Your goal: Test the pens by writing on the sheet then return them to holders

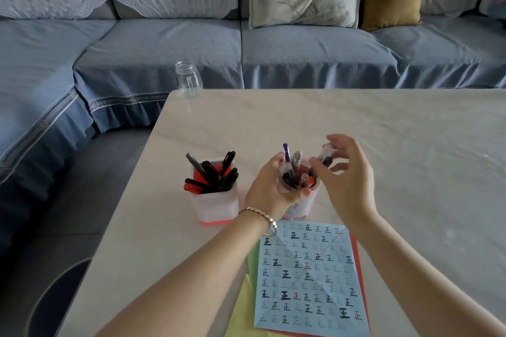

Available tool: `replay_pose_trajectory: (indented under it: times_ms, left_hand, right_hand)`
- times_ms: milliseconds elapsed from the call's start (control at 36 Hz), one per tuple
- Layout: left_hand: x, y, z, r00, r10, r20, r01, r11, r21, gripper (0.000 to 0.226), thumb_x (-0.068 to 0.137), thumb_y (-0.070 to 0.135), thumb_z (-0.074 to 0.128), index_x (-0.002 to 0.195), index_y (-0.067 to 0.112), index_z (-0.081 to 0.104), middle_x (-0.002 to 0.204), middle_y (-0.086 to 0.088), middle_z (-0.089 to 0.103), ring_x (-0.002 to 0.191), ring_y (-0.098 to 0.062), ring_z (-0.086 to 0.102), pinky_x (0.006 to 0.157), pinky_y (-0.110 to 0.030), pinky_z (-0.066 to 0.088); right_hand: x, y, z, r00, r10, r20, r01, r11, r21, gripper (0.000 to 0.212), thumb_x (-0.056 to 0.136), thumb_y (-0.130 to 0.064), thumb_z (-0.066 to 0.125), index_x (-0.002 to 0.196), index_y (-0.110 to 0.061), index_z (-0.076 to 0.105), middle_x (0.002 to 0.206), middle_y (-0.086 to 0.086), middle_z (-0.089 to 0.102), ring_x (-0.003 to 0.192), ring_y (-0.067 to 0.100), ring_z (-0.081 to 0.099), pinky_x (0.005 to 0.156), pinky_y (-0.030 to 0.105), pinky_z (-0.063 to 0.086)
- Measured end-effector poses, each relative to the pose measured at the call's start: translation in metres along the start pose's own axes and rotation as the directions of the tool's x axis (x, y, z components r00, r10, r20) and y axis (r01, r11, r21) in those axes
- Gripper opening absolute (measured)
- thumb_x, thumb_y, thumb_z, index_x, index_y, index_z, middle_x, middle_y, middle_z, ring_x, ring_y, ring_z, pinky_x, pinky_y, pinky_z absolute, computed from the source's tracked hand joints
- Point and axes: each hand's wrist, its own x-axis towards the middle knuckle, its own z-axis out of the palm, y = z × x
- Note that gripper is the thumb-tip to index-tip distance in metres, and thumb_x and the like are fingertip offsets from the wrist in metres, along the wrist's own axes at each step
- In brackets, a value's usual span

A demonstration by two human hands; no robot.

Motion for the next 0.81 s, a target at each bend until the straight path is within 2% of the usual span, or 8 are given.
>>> replay_pose_trajectory:
  times_ms: [111, 222, 361, 472, 556, 639, 750, 806]
  left_hand:
    - [0.000, -0.005, 0.003, 1.000, 0.010, -0.025, -0.010, 1.000, -0.019, 0.055, 0.069, 0.020, 0.080, 0.116, 0.020, 0.052, 0.105, 0.011, 0.063, 0.099, 0.001, 0.056, 0.083, -0.005, 0.038]
    - [-0.002, -0.004, 0.003, 1.000, -0.006, -0.023, 0.005, 0.999, -0.036, 0.055, 0.070, 0.020, 0.080, 0.117, 0.020, 0.052, 0.105, 0.011, 0.064, 0.096, 0.010, 0.055, 0.082, -0.003, 0.037]
    - [0.000, -0.003, 0.002, 1.000, -0.016, -0.020, 0.016, 1.000, 0.005, 0.060, 0.070, 0.019, 0.080, 0.121, 0.019, 0.051, 0.106, 0.013, 0.062, 0.096, 0.007, 0.054, 0.079, 0.003, 0.032]
    - [-0.001, 0.000, 0.002, 0.999, -0.035, -0.008, 0.035, 0.999, 0.025, 0.063, 0.070, 0.020, 0.080, 0.125, 0.021, 0.048, 0.106, 0.012, 0.061, 0.097, 0.001, 0.052, 0.073, 0.006, 0.030]
    - [-0.001, 0.005, 0.001, 0.999, -0.041, 0.003, 0.041, 0.999, 0.024, 0.064, 0.071, 0.018, 0.080, 0.126, 0.020, 0.047, 0.104, 0.012, 0.060, 0.091, 0.003, 0.052, 0.071, 0.004, 0.031]
    - [-0.002, 0.009, 0.000, 0.998, -0.049, 0.029, 0.050, 0.999, -0.019, 0.059, 0.072, 0.013, 0.078, 0.123, 0.017, 0.048, 0.098, 0.010, 0.060, 0.078, 0.017, 0.051, 0.068, 0.004, 0.034]
    - [-0.001, 0.008, 0.004, 0.997, -0.078, -0.008, 0.078, 0.991, 0.111, 0.052, 0.072, 0.038, 0.076, 0.115, 0.027, 0.049, 0.105, 0.009, 0.063, 0.093, -0.006, 0.060, 0.079, -0.019, 0.045]
    - [-0.004, 0.008, 0.005, 0.996, -0.091, -0.019, 0.093, 0.974, 0.205, 0.065, 0.075, 0.045, 0.071, 0.128, 0.027, 0.040, 0.120, 0.005, 0.059, 0.106, -0.013, 0.059, 0.083, -0.027, 0.046]
  right_hand:
    - [-0.011, 0.006, 0.001, 0.966, -0.244, 0.086, 0.254, 0.958, -0.134, 0.028, 0.084, -0.001, 0.062, 0.106, -0.017, 0.067, 0.092, -0.012, 0.061, 0.079, -0.006, 0.055, 0.069, 0.005, 0.042]
    - [-0.009, 0.006, 0.000, 0.952, -0.298, 0.077, 0.307, 0.927, -0.213, 0.025, 0.085, -0.002, 0.062, 0.107, -0.010, 0.069, 0.093, 0.000, 0.069, 0.074, 0.009, 0.061, 0.069, 0.019, 0.048]
    - [-0.001, -0.006, -0.002, 0.984, -0.110, 0.140, 0.143, 0.956, -0.257, 0.009, 0.082, -0.013, 0.067, 0.087, -0.007, 0.071, 0.080, 0.007, 0.071, 0.071, 0.022, 0.066, 0.066, 0.033, 0.053]
    - [0.006, -0.012, -0.005, 0.971, 0.048, 0.235, 0.017, 0.963, -0.269, 0.008, 0.083, -0.020, 0.065, 0.082, -0.012, 0.067, 0.073, -0.001, 0.068, 0.072, 0.016, 0.064, 0.069, 0.027, 0.050]
    - [0.001, -0.011, -0.008, 0.969, 0.078, 0.235, -0.025, 0.974, -0.223, 0.013, 0.088, -0.023, 0.060, 0.097, -0.018, 0.067, 0.086, -0.004, 0.069, 0.076, 0.009, 0.061, 0.065, 0.015, 0.046]
    - [-0.013, -0.006, -0.010, 0.958, 0.163, 0.238, -0.115, 0.972, -0.203, 0.028, 0.095, -0.029, 0.045, 0.120, -0.022, 0.056, 0.105, -0.001, 0.066, 0.082, 0.011, 0.058, 0.066, 0.018, 0.041]
    - [-0.036, 0.002, -0.012, 0.952, 0.166, 0.257, -0.115, 0.973, -0.202, 0.033, 0.096, -0.027, 0.041, 0.125, -0.015, 0.052, 0.118, -0.001, 0.059, 0.095, 0.008, 0.055, 0.079, 0.018, 0.043]
    - [-0.043, 0.006, -0.015, 0.943, 0.189, 0.274, -0.140, 0.972, -0.189, 0.029, 0.096, -0.023, 0.042, 0.117, -0.011, 0.059, 0.113, -0.001, 0.059, 0.089, 0.004, 0.054, 0.072, 0.006, 0.041]
